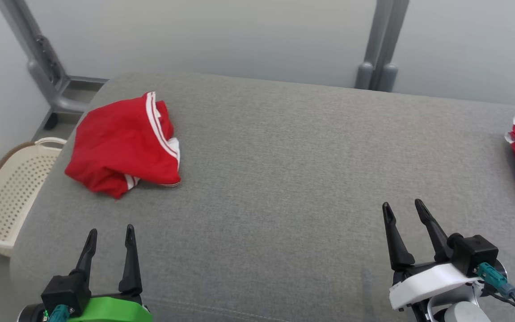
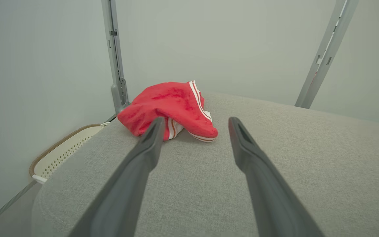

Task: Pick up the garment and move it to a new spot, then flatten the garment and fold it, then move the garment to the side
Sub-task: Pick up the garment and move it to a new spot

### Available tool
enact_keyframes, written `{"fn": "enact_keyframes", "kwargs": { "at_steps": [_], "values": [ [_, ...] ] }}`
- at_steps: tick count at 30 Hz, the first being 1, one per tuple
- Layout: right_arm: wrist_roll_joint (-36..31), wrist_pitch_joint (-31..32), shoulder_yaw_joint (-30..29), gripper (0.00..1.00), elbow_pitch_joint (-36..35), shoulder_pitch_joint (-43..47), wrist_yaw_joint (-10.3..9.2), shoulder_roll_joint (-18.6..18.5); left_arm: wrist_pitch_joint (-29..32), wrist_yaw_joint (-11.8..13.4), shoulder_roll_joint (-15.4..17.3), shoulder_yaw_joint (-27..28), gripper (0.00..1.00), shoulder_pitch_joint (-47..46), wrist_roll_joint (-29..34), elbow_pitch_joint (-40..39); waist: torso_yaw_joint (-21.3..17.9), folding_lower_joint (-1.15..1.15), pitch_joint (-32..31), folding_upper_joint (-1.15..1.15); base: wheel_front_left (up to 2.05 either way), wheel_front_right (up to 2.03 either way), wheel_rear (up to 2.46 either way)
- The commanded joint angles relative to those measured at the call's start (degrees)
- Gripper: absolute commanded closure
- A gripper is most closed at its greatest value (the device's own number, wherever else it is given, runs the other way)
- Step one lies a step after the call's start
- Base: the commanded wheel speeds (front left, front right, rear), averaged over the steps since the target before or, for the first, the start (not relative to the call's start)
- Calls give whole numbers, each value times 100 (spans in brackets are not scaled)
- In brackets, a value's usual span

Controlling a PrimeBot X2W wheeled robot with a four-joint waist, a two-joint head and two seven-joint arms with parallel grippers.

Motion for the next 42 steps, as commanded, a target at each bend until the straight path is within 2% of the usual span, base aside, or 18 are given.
{"fn": "enact_keyframes", "kwargs": {
  "at_steps": [1, 6, 8, 19, 29, 38, 41, 42],
  "values": [
    [19, -19, -5, 0, 18, 79, -4, -15, 14, 22, 69, 11, 0, 111, 6, -26, 759, 0, -73, 0, 0, 0, 0],
    [47, -19, -33, 0, 44, 106, -4, -16, 100, 68, 109, -6, 0, 174, 21, -157, 1386, 0, -116, 0, 0, 0, 0],
    [44, -19, 80, 0, 55, 13, -4, -13, 93, 135, 136, 64, 0, 247, -10, -230, 1489, 0, -60, 0, 0, 0, 0],
    [14, -19, 540, 0, 300, -508, -4, -21, -29, 402, 61, 376, 0, 576, -87, -665, 1663, 0, 237, 0, 0, 0, 0],
    [-14, -19, 572, 0, 408, -651, -4, -20, -57, 454, 12, 437, 0, 668, -73, -782, 1662, 0, 276, 0, 0, 0, 0],
    [-55, -19, 336, 0, 308, -468, -4, -20, 152, 262, 184, 263, 0, 225, 15, -726, 1596, 0, 256, 0, 0, 0, 0],
    [-126, -19, 179, 0, 225, -416, -4, -20, 366, 136, 319, 189, 0, -247, 64, -711, 1567, 0, 310, 0, 0, 0, 0],
    [-167, -19, 52, 0, 158, -339, -4, -20, 569, 15, 411, 133, 0, -663, 63, -648, 1546, 0, 356, 0, 0, 0, 0]
  ]
}}
